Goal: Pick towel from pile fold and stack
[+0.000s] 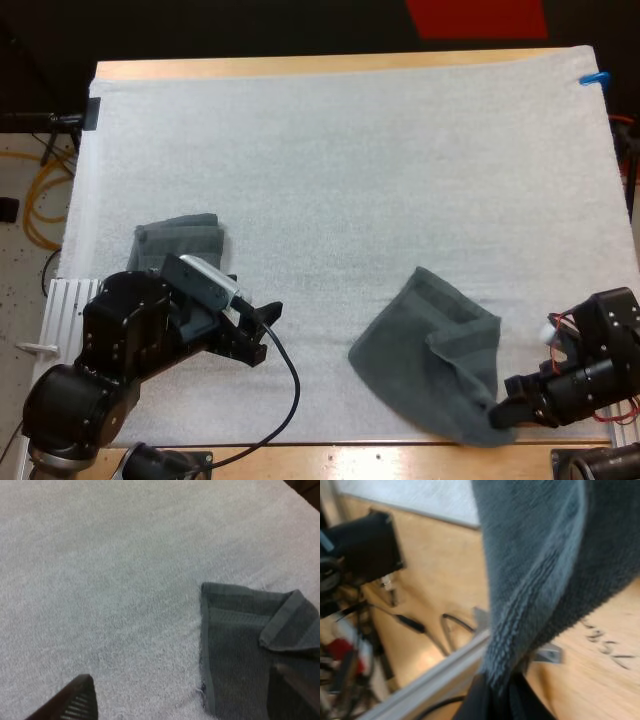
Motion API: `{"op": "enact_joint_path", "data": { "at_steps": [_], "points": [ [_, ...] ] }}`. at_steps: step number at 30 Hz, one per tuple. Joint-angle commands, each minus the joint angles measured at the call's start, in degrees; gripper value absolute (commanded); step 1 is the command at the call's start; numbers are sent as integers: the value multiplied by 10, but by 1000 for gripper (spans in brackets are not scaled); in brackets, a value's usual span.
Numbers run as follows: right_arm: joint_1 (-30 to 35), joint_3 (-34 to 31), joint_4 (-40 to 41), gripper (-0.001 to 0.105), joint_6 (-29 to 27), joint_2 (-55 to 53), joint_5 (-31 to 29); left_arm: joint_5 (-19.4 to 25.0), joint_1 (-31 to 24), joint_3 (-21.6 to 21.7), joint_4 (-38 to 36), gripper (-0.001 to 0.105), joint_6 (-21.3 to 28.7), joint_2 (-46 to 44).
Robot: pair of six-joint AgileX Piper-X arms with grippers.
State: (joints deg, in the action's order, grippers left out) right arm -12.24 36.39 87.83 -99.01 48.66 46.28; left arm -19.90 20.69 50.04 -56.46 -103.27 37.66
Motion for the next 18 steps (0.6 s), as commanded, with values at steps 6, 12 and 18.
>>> {"op": "enact_joint_path", "data": {
  "at_steps": [6, 12, 18],
  "points": [
    [-1, 16, 4, 0, -2, -38, -117, -4, 1, 2, 15, 68, -7, 0],
    [-1, 49, -23, 14, -2, -51, -156, -4, 1, 2, 15, 68, -7, 0],
    [-1, 67, -37, 71, 1, -51, -165, -4, 1, 2, 15, 68, -7, 0]
  ]
}}
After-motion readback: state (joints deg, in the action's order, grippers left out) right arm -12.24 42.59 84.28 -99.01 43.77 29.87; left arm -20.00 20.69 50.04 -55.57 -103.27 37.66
